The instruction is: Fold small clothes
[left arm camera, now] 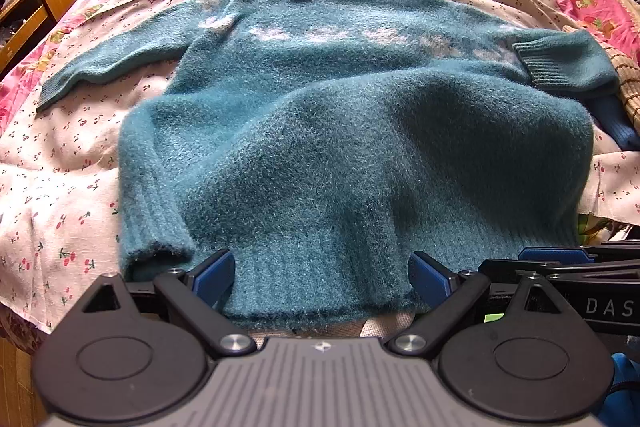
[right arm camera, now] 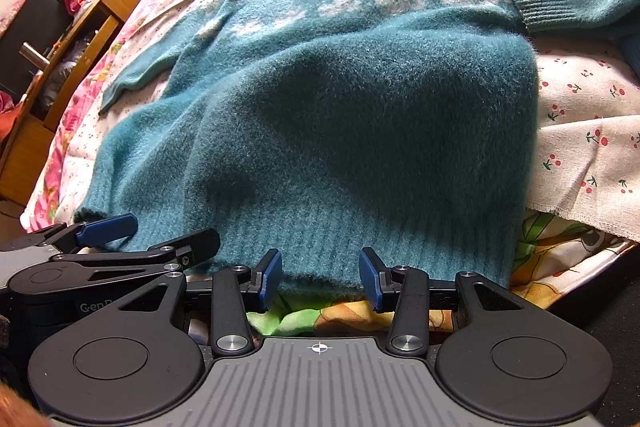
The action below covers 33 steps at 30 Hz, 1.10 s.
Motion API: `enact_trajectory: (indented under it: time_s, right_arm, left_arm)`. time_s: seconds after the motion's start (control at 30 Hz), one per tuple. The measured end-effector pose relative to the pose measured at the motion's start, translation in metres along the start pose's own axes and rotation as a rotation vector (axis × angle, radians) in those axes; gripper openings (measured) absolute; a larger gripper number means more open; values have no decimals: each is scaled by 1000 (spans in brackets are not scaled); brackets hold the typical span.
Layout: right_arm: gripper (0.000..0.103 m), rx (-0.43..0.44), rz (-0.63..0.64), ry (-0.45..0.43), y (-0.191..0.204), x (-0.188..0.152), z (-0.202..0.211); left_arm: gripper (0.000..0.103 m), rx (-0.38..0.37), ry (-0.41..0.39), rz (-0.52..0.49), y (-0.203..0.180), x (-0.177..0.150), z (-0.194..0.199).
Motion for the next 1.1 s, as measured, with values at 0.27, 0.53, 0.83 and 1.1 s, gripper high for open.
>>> enact_trajectory:
  time_s: [0.27, 0.53, 0.83, 1.1]
  right_arm:
    - [42, 0, -2, 3, 0, 0, -1]
    - [42, 5, -9, 7, 0, -2, -2]
    - [42, 16, -20, 12, -1, -2, -2]
    - [42, 33, -24, 9, -1, 1, -1]
  left_arm:
    - [102, -8, -6, 5, 0, 0, -1]
    - [102, -9, -27, 5, 0, 0, -3]
    - [102, -9, -27, 5, 0, 0, -2]
    - [102, -31, -73, 24, 2, 3, 0]
Point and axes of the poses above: each gripper's, at about its wrist camera, not at the fingertips, and z roughly against the way its jaws point, y to its left, x to its top, the point moved 9 cm from there along -z, roughly the way its jaws point, and after that the axes turned 8 degrees about -y, right-handed, at the moved point
